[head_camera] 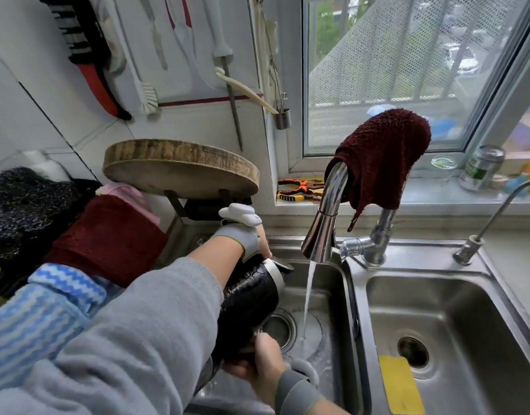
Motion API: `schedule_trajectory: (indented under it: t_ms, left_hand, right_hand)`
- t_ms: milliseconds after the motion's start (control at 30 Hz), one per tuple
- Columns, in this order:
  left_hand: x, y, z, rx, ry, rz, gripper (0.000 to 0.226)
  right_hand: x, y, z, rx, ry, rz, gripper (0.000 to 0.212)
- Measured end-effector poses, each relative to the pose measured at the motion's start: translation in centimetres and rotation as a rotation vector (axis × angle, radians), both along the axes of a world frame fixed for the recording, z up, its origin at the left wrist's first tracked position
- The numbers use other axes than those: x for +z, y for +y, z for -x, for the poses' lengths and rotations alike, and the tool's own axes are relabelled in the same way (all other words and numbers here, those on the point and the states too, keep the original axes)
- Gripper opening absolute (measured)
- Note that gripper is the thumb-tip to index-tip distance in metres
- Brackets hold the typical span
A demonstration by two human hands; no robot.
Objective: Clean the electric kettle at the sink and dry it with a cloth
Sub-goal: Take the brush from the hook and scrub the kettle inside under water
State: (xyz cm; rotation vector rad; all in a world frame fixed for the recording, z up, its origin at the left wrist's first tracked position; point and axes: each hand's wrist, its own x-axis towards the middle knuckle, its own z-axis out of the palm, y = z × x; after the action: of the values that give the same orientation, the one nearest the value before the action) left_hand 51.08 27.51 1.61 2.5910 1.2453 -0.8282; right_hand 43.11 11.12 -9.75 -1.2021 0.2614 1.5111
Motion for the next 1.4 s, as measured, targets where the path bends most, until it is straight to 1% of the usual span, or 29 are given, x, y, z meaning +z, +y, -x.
schedule_trajectory:
  t_ms: [67,167,267,300,400,433,467,500,533,567,600,633,667,700,733,767,833,900,967,1000,1033,1067,1100,1167,1200,1267,1400]
  left_hand:
    - [0.6,0.5,1.1,0.036,-0.074,-0.023,0.044]
    - [0.1,1.2,2.9,0.14,-0.217,-0.082,0.041]
    - [-1.4,1.8,4.4,0.297,-0.359,-0.061,0.045]
    - [-1.6,1.9,4.9,0.334,-0.404,-0.038,0.05]
    - [-2.4,1.7,6.3,0.422,-0.511,0.01,0.077]
    - [-2.8,1.6,6.7,0.456,-0.558,0.03,0.083]
    - [-3.3,1.5,7.3,0.506,-0.615,0.063,0.087]
    - [-3.6,1.3,7.8,0.562,-0.673,0.105,0.086]
    - [-4.0,1.1,8.4,0.617,-0.724,0.145,0.078]
    - [-4.4,0.8,8.9,0.669,-0.763,0.185,0.069]
    - [-4.9,0.5,9.5,0.712,-0.793,0.217,0.063]
    - [-5.4,0.2,9.9,0.745,-0.821,0.241,0.059]
    - [-5.8,-0.2,10.3,0.769,-0.853,0.261,0.057]
    - [-6.2,-0.5,10.7,0.789,-0.882,0.271,0.055]
    - [-6.5,-0.7,11.0,0.809,-0.902,0.277,0.053]
    - [-6.9,-1.0,11.3,0.824,-0.917,0.279,0.052]
    - [-7.4,-1.6,12.0,0.822,-0.94,0.271,0.05]
    - [-8.3,-2.2,12.8,0.809,-0.949,0.233,0.053]
    - [-8.9,-3.0,14.0,0.812,-0.927,0.173,0.058]
    - [-9.1,-3.4,14.4,0.808,-0.918,0.142,0.059]
    - [-9.1,-3.9,14.8,0.801,-0.917,0.115,0.062]
    - [-9.0,-4.3,15.2,0.8,-0.926,0.092,0.065]
    - [-8.9,-4.5,15.5,0.795,-0.94,0.067,0.068]
    - [-8.7,-4.6,16.2,0.779,-0.968,0.029,0.074]
    - [-8.7,-4.5,16.5,0.766,-0.986,0.019,0.075]
    - [-8.8,-4.2,17.1,0.747,-1.032,0.008,0.074]
    - [-8.7,-4.1,17.3,0.73,-1.058,-0.029,0.07]
  right_hand:
    - [-0.1,0.1,-0.9,0.057,-0.089,0.011,0.031]
    - [-0.3,-0.1,-2.6,0.098,-0.227,0.023,0.018]
    - [-0.4,-0.5,-4.7,0.149,-0.454,0.046,0.017]
    - [-0.2,-0.5,-5.2,0.167,-0.544,0.055,0.017]
    - [0.2,-0.1,-6.5,0.244,-0.886,0.075,0.012]
    - [0.6,0.0,-6.8,0.258,-0.937,0.032,0.013]
    - [1.1,0.1,-7.0,0.292,-0.98,-0.026,0.023]
    - [1.5,0.3,-7.1,0.324,-0.998,-0.097,0.033]
    - [2.0,0.6,-7.1,0.368,-1.043,-0.157,0.037]
    - [2.1,0.8,-7.1,0.396,-1.128,-0.203,0.035]
    - [2.9,0.8,-7.0,0.472,-1.27,-0.192,0.034]
    - [3.6,0.7,-7.0,0.56,-1.44,-0.141,0.037]
    - [4.2,0.6,-6.8,0.638,-1.651,-0.06,0.039]
    - [4.8,0.7,-6.7,0.656,-1.793,-0.036,0.039]
    - [5.5,0.8,-6.7,0.636,-1.843,-0.077,0.036]
    - [5.7,1.1,-6.7,0.648,-1.866,-0.146,0.032]
    - [5.7,1.8,-6.9,0.637,-1.76,-0.294,0.027]
    - [5.4,2.9,-7.2,0.558,-1.628,-0.305,0.027]
    - [5.5,3.8,-7.5,0.464,-1.507,-0.272,0.024]
    - [5.5,4.2,-7.7,0.458,-1.468,-0.24,0.016]
    - [5.4,4.7,-7.9,0.469,-1.43,-0.211,0.012]
    - [5.2,5.1,-8.1,0.503,-1.406,-0.156,0.019]
    - [5.1,5.5,-8.2,0.511,-1.38,-0.111,0.022]
    - [4.9,5.7,-8.0,0.557,-1.355,-0.056,0.01]
    - [4.6,5.8,-7.8,0.589,-1.329,-0.017,0.009]
    - [3.8,5.7,-7.4,0.644,-1.263,0.041,0.009]
    - [2.8,5.7,-6.8,0.69,-1.257,0.055,0.008]
